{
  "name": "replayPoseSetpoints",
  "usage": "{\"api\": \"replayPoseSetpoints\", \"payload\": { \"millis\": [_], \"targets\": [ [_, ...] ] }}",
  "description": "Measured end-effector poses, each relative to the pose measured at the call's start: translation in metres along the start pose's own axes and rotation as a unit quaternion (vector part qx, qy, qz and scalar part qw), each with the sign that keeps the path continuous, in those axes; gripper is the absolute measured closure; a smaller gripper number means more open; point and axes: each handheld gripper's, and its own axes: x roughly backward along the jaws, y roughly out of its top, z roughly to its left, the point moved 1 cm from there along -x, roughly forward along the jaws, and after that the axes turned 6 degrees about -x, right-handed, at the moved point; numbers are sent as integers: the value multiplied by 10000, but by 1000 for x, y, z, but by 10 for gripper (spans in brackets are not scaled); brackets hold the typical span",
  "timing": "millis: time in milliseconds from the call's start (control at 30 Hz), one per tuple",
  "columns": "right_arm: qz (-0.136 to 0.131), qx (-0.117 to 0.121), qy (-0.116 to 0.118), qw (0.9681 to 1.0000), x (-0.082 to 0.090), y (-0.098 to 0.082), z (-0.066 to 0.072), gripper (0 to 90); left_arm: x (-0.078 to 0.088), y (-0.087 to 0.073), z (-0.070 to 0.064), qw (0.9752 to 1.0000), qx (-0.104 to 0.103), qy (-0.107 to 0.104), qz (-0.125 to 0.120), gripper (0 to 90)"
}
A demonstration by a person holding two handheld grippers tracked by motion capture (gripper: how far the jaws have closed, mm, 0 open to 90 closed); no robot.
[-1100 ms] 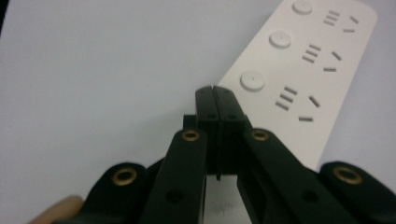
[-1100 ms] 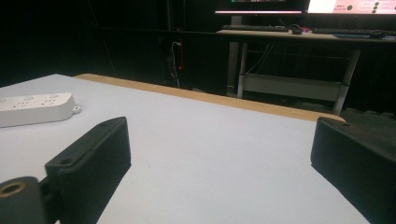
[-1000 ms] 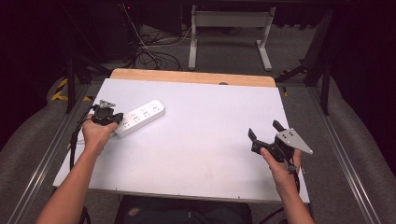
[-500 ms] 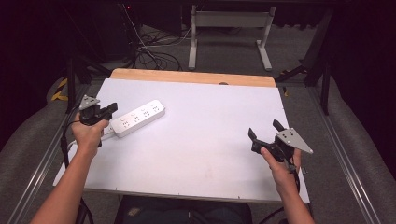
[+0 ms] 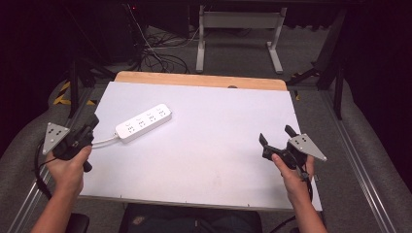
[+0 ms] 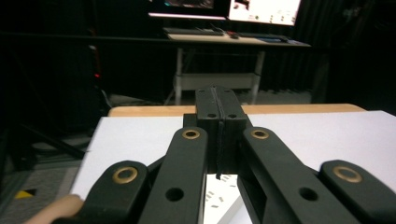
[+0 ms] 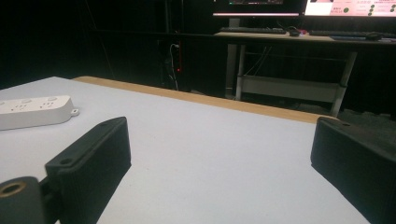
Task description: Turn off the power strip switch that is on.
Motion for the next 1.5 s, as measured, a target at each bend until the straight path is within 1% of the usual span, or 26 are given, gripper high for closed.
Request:
{"api": "replayPoseSetpoints", "payload": {
  "millis": [67, 133, 267, 300, 400, 433, 467, 533, 567, 600, 633, 767, 833, 900, 1067, 1333, 1500],
  "targets": [
    [8, -3, 7, 10000, 0, 0, 0, 55, 3, -3, 5, 10000, 19, 60, 22, 900],
    [5, 14, 1, 10000, -1, 0, 1, 55, 2, -4, 8, 9999, -2, 115, 37, 900],
    [27, 38, 19, 10000, -3, 0, 1, 55, -1, -5, 7, 9998, -97, 119, 91, 900],
    [33, 43, 16, 10000, -3, -1, 1, 56, -2, -6, 7, 9998, -129, 93, 117, 900],
    [36, 32, 11, 10000, -3, -1, 1, 55, -2, -6, 5, 9997, -166, 91, 132, 895],
    [29, 33, 6, 10000, -2, -1, 1, 55, -2, -6, 5, 9998, -143, 88, 116, 804],
    [19, 40, 1, 10000, -2, -1, 0, 55, -2, -5, 6, 9999, -61, 101, 97, 733],
    [6, 33, -7, 10000, -1, 0, 1, 55, -3, -5, 7, 9999, 29, 23, 140, 499],
    [0, 34, -8, 10000, -1, 0, 1, 55, -3, -6, 7, 9999, 40, -39, 145, 422],
    [-5, 34, -9, 10000, -1, 0, 1, 55, -3, -6, 8, 9999, 18, -66, 151, 366],
    [-6, 27, -9, 10000, -1, 0, 0, 54, -3, -6, 8, 9998, 16, -99, 171, 328],
    [5, 23, 3, 10000, -1, 0, 0, 55, -4, -6, 9, 9997, -13, -143, 206, 267],
    [6, 24, 7, 10000, -1, 0, 0, 55, -4, -6, 9, 9997, -22, -144, 210, 215],
    [6, 26, -4, 10000, -1, 0, 0, 55, -3, -6, 9, 9996, -31, -185, 209, 197],
    [-2, 21, -11, 10000, -1, 0, 0, 55, -3, -6, 10, 9996, -20, -204, 212, 169],
    [-6, 44, -4, 10000, 0, 0, 1, 55, -4, -7, 9, 9993, -35, -273, 258, 163],
    [-15, 59, -41, 10000, 1, 2, 1, 55, -3, -8, 9, 9991, -64, -316, 286, 164]
  ]
}}
